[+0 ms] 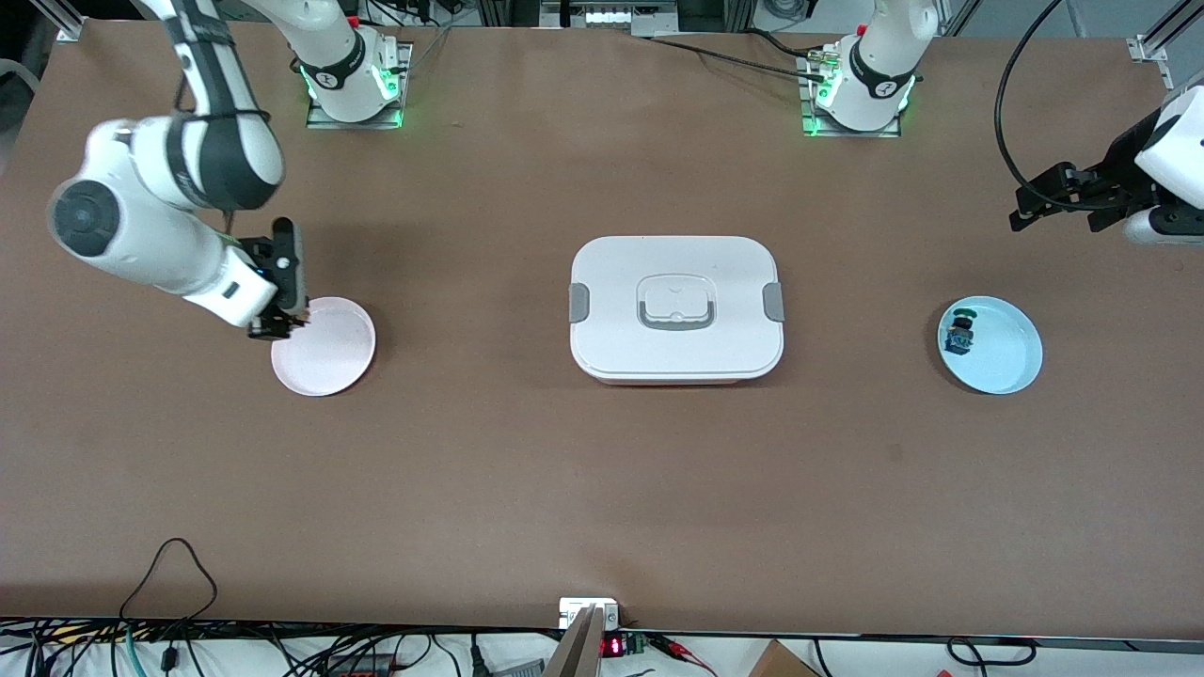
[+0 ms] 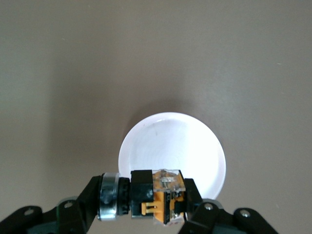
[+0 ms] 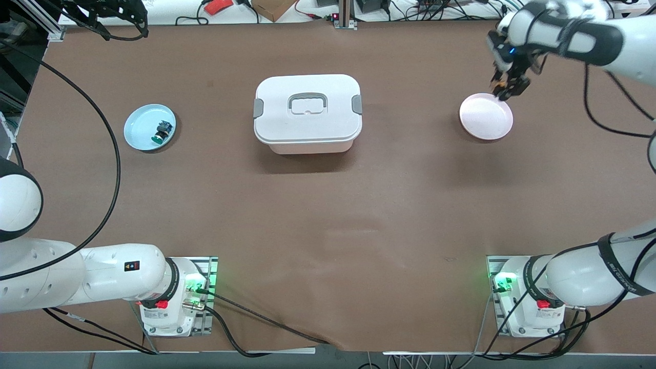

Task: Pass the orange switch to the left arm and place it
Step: 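Lift the orange switch with the right gripper while the left gripper advances, then carry the switch over the box while the left gripper approaches it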

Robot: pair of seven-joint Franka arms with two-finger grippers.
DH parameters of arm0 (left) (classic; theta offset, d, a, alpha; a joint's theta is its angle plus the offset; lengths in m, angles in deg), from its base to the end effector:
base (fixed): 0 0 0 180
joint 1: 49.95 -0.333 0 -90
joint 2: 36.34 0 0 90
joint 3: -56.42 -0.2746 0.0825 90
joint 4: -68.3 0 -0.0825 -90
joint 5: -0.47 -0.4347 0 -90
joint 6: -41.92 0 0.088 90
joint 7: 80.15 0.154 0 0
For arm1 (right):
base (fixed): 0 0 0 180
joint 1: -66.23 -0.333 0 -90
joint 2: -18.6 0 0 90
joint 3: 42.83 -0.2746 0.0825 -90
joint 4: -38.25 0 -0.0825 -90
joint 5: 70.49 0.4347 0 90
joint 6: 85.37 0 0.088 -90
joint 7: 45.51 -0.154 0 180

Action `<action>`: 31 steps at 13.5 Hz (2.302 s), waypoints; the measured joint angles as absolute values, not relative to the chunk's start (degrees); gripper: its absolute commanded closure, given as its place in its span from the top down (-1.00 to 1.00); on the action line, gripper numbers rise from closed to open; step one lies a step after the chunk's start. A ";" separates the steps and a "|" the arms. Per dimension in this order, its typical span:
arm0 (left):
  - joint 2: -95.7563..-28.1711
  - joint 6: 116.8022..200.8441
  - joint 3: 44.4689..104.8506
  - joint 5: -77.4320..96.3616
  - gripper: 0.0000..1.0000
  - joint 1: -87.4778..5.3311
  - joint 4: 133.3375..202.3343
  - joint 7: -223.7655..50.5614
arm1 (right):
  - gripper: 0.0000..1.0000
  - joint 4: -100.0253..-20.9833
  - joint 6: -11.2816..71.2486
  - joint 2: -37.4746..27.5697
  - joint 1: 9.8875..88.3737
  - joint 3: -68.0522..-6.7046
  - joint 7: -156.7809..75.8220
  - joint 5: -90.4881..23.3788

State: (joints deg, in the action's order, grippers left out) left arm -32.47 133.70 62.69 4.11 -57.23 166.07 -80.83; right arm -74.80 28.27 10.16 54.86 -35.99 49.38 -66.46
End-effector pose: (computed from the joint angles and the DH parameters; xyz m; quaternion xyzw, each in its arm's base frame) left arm 0.5855 -0.0004 0.5081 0.9993 0.0165 -0.0186 0.0281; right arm 0.5996 0.0547 0.2720 -0.6573 -0.7503 0.0319 0.0639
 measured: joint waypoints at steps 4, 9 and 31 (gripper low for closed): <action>-33.39 131.83 63.74 4.11 1.00 -56.80 166.08 -80.88 | -0.99 -63.83 14.11 11.56 54.94 -34.63 47.70 -66.54; -33.94 129.79 66.94 7.29 1.00 -56.54 165.37 -80.88 | -0.99 -50.81 -0.37 11.71 54.91 -34.37 44.06 -67.57; -45.50 121.19 66.75 43.21 1.00 -60.31 161.61 -71.08 | -1.00 -52.56 -3.04 -0.65 56.29 -34.61 57.85 1.06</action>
